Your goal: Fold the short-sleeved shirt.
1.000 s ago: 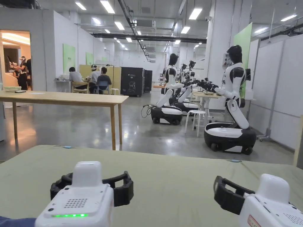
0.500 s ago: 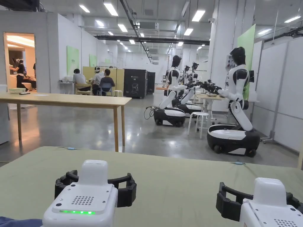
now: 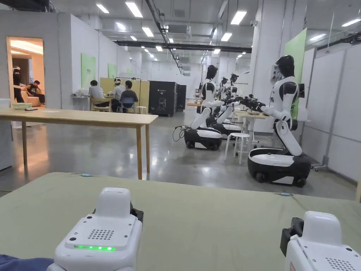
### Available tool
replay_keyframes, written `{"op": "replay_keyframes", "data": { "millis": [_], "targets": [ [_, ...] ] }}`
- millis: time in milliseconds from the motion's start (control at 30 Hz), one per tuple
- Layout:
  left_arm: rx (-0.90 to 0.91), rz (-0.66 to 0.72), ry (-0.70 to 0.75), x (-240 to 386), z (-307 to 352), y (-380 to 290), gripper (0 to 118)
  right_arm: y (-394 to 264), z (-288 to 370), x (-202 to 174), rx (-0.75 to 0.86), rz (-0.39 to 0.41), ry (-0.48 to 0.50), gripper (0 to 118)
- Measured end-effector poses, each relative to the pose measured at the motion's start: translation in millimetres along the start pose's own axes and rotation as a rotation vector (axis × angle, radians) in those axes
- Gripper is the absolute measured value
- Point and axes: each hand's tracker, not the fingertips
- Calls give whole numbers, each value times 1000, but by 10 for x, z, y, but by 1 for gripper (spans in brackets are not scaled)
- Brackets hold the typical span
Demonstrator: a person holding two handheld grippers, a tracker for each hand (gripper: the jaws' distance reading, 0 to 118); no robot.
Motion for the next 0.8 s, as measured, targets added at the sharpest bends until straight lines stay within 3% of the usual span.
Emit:
{"op": "replay_keyframes", "data": {
  "millis": [200, 267, 533, 633, 800],
  "targets": [
    [0, -19, -25, 38, 11, -10, 0, -46, -31, 14, -47, 18, -30, 1],
    [-12, -13, -41, 41, 4, -12, 0, -48, -35, 46, -61, -16, -21, 0],
    [-49, 12, -38, -111, 47, -48, 0, -50, -50, -45, -84, 10, 11, 0],
    [-74, -15, 37, -407, 124, -75, 0, -70, -107, -342, -98, 31, 107, 0],
    [-105, 20, 239, -1259, 477, -72, 0, -79, -103, -1240, -112, 32, 363, 0]
  ]
}}
